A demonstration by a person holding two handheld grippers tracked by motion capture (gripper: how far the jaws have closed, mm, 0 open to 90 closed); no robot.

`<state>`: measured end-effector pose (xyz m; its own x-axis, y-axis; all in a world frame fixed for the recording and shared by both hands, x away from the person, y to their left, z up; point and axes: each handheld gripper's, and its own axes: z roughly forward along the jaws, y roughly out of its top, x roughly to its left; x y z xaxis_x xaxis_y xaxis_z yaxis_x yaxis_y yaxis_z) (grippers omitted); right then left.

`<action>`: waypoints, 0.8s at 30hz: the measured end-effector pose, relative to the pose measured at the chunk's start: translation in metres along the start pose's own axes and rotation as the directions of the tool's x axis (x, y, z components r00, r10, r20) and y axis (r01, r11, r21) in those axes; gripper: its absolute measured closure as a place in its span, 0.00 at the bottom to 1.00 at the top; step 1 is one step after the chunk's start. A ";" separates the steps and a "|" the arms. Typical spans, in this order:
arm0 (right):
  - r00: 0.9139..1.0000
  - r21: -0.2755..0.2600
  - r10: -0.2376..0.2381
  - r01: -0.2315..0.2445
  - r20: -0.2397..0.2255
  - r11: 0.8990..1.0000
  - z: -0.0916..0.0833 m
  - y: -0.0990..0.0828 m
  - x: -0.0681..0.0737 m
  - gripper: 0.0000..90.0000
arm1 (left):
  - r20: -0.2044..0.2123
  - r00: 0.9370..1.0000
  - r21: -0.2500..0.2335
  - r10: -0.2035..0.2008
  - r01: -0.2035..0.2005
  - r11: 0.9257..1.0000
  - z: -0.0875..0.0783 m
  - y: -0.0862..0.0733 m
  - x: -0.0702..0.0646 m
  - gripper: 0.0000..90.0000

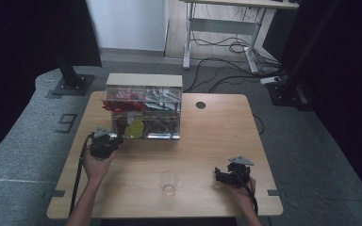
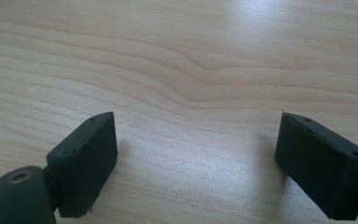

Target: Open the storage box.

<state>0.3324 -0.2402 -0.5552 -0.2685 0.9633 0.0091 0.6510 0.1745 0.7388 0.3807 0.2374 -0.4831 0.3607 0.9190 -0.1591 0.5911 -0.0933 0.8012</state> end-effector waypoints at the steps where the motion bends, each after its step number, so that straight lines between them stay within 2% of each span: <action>1: 1.000 0.000 0.000 0.000 0.000 1.000 0.000 0.000 0.000 0.14 | 0.000 1.000 0.000 0.000 0.000 1.000 0.000 0.000 0.000 1.00; 8: 1.000 0.000 0.004 -0.004 0.002 1.000 0.000 0.000 0.000 0.14 | 0.006 1.000 -0.015 -0.001 0.001 1.000 -0.001 0.007 -0.001 1.00; 11: 1.000 0.000 0.005 -0.005 0.003 1.000 0.000 0.000 0.000 0.14 | -0.004 1.000 -0.022 0.011 -0.011 1.000 -0.002 0.009 -0.003 1.00; 24: 1.000 -0.001 0.010 -0.010 0.007 1.000 0.001 0.001 0.000 0.15 | 0.006 1.000 -0.047 -0.009 0.009 0.999 -0.007 0.017 0.001 1.00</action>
<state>0.3332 -0.2398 -0.5550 -0.2565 0.9665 0.0118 0.6531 0.1643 0.7392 0.3856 0.2395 -0.4654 0.3593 0.9177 -0.1696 0.5596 -0.0664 0.8261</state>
